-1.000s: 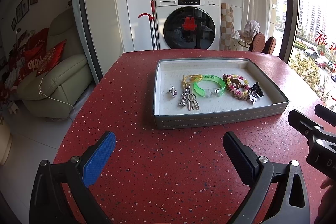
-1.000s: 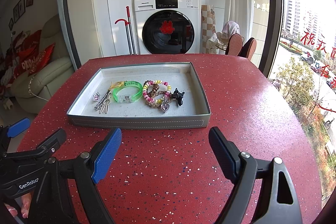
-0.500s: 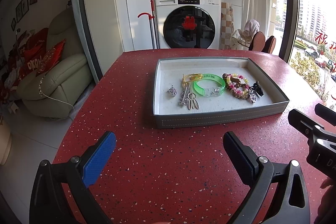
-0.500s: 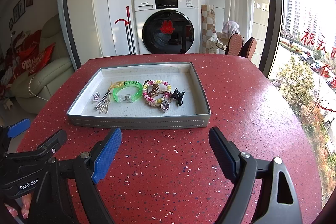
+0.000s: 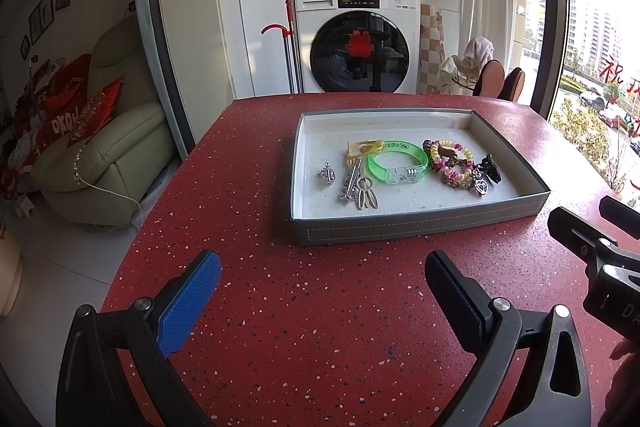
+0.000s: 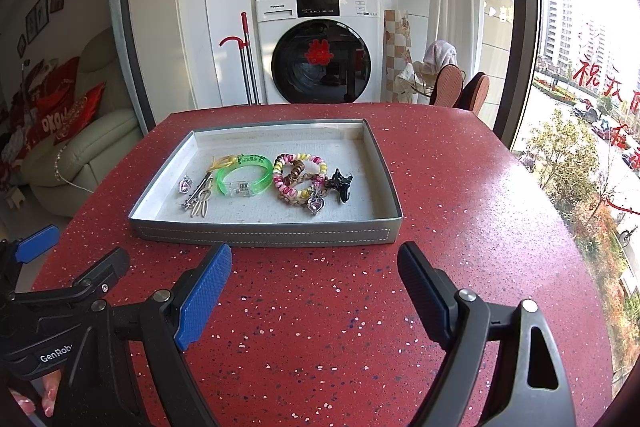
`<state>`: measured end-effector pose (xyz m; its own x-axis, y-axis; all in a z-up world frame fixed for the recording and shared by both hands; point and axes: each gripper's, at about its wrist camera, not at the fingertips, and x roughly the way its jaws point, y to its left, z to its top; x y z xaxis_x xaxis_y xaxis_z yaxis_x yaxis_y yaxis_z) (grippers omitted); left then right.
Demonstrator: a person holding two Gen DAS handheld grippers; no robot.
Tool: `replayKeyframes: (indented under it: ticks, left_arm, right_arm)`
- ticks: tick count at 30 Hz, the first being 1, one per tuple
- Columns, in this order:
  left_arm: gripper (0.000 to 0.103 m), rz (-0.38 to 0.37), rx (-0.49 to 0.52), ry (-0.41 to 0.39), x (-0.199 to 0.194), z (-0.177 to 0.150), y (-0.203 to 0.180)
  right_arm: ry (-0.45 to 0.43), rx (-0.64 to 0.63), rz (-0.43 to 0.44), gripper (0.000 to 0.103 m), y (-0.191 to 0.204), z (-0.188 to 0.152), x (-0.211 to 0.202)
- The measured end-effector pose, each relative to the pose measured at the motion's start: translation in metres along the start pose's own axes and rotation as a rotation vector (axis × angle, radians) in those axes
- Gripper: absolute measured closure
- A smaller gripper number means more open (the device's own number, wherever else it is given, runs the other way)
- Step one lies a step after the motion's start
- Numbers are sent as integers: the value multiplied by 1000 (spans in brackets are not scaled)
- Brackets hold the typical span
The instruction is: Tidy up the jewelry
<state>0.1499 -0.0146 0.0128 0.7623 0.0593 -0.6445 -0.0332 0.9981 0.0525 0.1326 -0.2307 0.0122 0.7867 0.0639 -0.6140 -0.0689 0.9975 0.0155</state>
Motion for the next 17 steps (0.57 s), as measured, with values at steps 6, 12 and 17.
replayKeyframes:
  ticks: [6, 12, 17]
  left_arm:
    - [0, -7, -2, 3, 1, 0, 0]
    - [0, -6, 0, 3, 1, -1, 0]
    - [0, -7, 3, 6, 1, 0, 0]
  right_arm:
    - [1, 1, 2, 16, 0, 0, 0]
    - [3, 2, 3, 16, 2, 0, 0]
    - [3, 1, 3, 16, 2, -1, 0]
